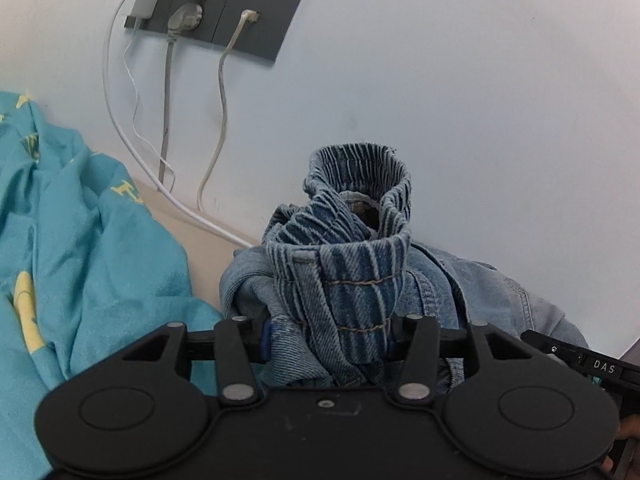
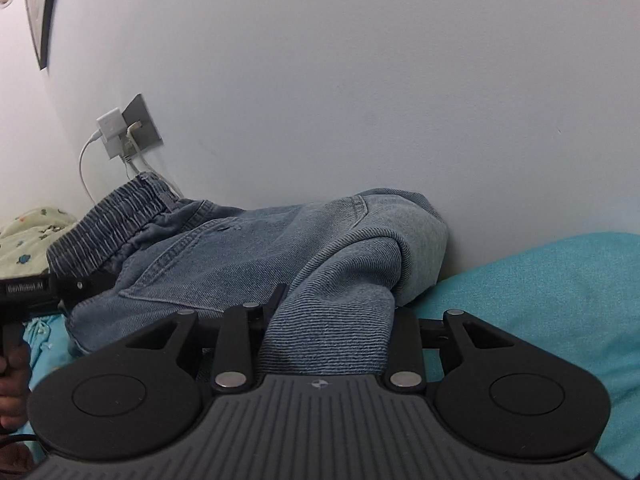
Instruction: Fold clothes
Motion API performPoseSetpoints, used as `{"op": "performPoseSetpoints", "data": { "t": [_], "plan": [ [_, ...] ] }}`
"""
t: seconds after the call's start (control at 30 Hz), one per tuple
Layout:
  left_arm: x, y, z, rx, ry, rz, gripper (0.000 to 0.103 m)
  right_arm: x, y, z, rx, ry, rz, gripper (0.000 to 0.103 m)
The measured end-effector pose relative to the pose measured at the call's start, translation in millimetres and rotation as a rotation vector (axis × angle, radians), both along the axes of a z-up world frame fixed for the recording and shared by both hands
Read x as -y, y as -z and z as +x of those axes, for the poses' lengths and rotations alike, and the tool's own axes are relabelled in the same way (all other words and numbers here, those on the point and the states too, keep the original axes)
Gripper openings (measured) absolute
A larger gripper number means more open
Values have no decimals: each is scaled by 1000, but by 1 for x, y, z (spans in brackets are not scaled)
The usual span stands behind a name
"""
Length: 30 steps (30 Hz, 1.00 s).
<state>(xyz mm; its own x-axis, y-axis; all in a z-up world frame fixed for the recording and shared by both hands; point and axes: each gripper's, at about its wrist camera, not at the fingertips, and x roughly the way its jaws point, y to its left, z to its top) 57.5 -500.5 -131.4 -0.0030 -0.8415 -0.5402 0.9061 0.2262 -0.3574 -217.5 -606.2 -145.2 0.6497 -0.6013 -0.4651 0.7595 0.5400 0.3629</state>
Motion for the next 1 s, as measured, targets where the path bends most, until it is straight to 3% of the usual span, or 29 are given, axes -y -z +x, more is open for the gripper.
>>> {"op": "performPoseSetpoints", "data": {
  "t": [0.17, 0.23, 0.33, 0.37, 0.4, 0.7, 1.0],
  "plan": [
    [-4, -12, 0, 24, -5, 43, 55, -3, -3, -18, 0, 11, 41, 42],
    [-12, -20, -3, 55, -23, 35, 66, -4, -7, -19, -4, 22, 53, 47],
    [-28, -39, -4, 84, -62, -7, 77, -9, -13, -23, -21, 61, 38, 68],
    [-33, -45, -5, 97, -74, -10, 77, -11, -15, -27, -28, 91, 22, 84],
    [-37, -51, -6, 111, -86, -13, 78, -12, -18, -31, -25, 106, 10, 87],
    [-89, -96, -21, 211, -206, -41, 94, -23, -55, -33, 29, 51, -53, 87],
    [-184, -142, -30, 336, -397, -41, 100, -54, -102, -9, 82, -100, -123, 87]
  ]
}}
